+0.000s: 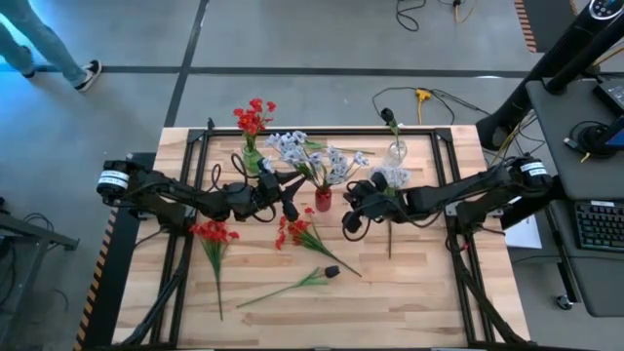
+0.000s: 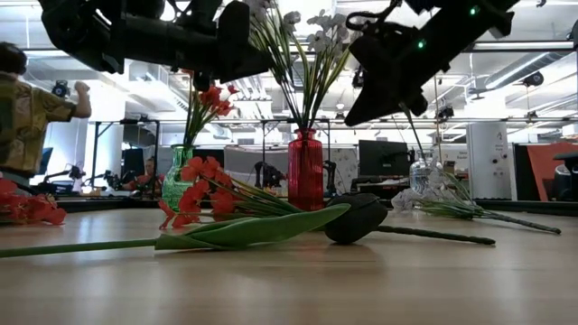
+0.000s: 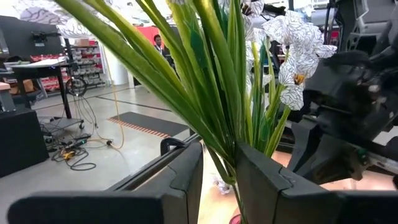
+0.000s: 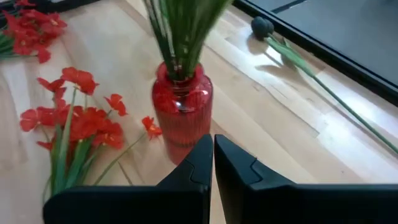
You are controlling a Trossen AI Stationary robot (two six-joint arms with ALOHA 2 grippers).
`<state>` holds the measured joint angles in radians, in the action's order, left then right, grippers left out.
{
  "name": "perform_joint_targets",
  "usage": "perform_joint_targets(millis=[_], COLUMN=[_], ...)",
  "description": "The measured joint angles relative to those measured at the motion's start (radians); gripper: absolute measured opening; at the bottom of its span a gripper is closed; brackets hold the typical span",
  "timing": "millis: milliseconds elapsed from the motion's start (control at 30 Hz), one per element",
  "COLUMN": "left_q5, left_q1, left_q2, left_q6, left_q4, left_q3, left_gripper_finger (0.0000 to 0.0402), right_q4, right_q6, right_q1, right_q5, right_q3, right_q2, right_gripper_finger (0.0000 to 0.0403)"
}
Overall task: Sort flowers into vase by color
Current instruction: Put the right white flowers into the red vase
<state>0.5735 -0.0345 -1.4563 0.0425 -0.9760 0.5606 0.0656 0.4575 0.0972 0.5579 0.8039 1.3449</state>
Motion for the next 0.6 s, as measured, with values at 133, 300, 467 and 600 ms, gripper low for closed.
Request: perform_joint_targets(millis=[133, 300, 467, 600], left_q5=[-0.001, -0.024, -0.023, -0.041], left_q1=[0.000, 0.000, 0.000, 0.000], left_q2=[0.000, 0.000, 0.000, 0.000], left_q6=[0.005, 0.021, 0.019, 0.041], left_q4=[0.001, 0.001, 0.009, 0.020], left_q3=[0.000, 0.000, 0.000, 0.000], left_gripper_finger=[0.0075, 0.0075, 0.0075, 0.0075], right_q4=[-0.029, -0.057, -0.086, -0.146], right_q6=[-0.002, -0.011, -0.021, -0.021], right_q1=[0.000, -0.008, -0.023, -0.030], right_q5=[0.012, 0.021, 0.047, 0.047], right_q3=[-0.016, -0.030, -0.031, -0.031], right_q2=[0.000, 0.023, 0.092, 0.153], right_gripper_finger=[0.0009, 0.0009, 0.0009, 0.0009])
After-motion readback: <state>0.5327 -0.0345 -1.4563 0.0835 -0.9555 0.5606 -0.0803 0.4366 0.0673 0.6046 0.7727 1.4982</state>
